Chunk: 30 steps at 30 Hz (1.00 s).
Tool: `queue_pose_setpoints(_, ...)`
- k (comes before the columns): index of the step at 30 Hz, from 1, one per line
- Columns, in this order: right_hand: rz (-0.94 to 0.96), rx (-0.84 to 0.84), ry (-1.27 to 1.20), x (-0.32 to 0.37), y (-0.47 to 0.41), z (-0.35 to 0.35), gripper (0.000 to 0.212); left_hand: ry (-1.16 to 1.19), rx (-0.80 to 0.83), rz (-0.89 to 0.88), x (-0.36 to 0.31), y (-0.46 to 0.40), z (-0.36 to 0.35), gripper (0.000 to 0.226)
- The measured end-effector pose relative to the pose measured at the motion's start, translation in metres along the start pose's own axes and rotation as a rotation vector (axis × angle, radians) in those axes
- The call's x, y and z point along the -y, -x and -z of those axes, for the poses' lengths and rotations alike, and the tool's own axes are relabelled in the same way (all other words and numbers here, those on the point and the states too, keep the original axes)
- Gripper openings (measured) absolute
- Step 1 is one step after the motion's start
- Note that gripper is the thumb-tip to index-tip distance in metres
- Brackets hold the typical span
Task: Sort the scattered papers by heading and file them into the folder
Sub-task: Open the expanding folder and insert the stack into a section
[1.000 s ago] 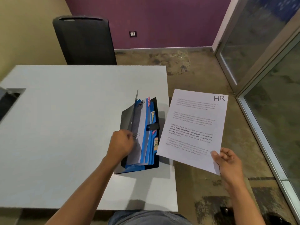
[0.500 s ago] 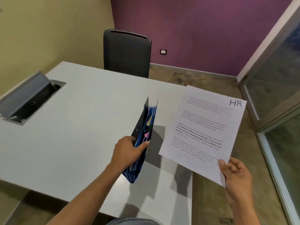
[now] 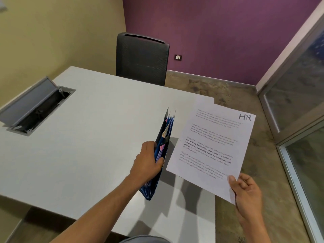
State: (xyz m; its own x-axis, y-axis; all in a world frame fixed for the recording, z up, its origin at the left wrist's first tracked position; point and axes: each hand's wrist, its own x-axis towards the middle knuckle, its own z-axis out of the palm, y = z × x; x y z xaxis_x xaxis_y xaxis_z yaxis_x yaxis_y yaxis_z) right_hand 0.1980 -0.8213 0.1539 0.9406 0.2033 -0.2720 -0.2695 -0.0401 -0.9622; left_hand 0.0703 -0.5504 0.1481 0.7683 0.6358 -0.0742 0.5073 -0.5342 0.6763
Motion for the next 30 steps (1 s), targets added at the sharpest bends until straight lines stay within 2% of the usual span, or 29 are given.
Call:
queue_pose_setpoints(2,-0.01,0.012,-0.008,-0.002,0.001,-0.002,0.028,-0.007,-0.003,-0.08,0.0,-0.005,-0.002,0.035)
queue_pose_setpoints(3,-0.016,0.008,-0.003,-0.003,0.001,-0.003,0.019,-0.009,0.005,-0.109,0.001,-0.007,-0.002,0.036)
queue_pose_setpoints(8,-0.014,0.006,0.031,-0.009,0.005,-0.004,0.018,-0.033,0.028,-0.177,0.008,-0.022,-0.003,0.04)
queue_pose_setpoints(12,0.01,-0.001,0.021,-0.012,0.006,-0.006,0.023,-0.06,-0.016,-0.208,0.01,-0.022,-0.004,0.032)
queue_pose_setpoints(15,0.013,-0.012,0.006,-0.014,0.006,-0.006,0.042,-0.058,-0.058,-0.209,0.009,-0.017,-0.005,0.026)
queue_pose_setpoints(18,0.01,0.001,0.002,-0.016,0.005,-0.008,0.03,-0.037,-0.09,-0.224,0.008,-0.014,-0.004,0.022)
queue_pose_setpoints(19,0.013,0.003,-0.005,-0.016,0.005,-0.009,0.037,-0.027,-0.098,-0.233,0.008,-0.013,-0.005,0.023)
queue_pose_setpoints(21,0.03,0.005,0.0,-0.015,0.004,-0.013,0.068,-0.005,-0.107,-0.266,0.01,-0.01,-0.006,0.026)
queue_pose_setpoints(22,0.024,0.006,-0.01,-0.015,0.005,-0.014,0.069,0.002,-0.108,-0.282,0.011,-0.009,-0.006,0.026)
queue_pose_setpoints(25,0.004,0.007,-0.021,-0.013,0.005,-0.017,0.018,0.011,-0.105,-0.295,0.012,-0.009,-0.006,0.031)
queue_pose_setpoints(26,-0.004,0.003,-0.008,-0.014,0.005,-0.018,0.015,0.007,-0.098,-0.287,0.012,-0.01,-0.006,0.034)
queue_pose_setpoints(28,0.004,0.02,-0.022,-0.014,0.006,-0.019,0.026,-0.003,-0.075,-0.262,0.012,-0.011,-0.005,0.038)
queue_pose_setpoints(30,0.018,0.015,-0.008,-0.011,0.007,-0.022,0.061,-0.008,-0.04,-0.228,0.014,-0.012,-0.005,0.042)
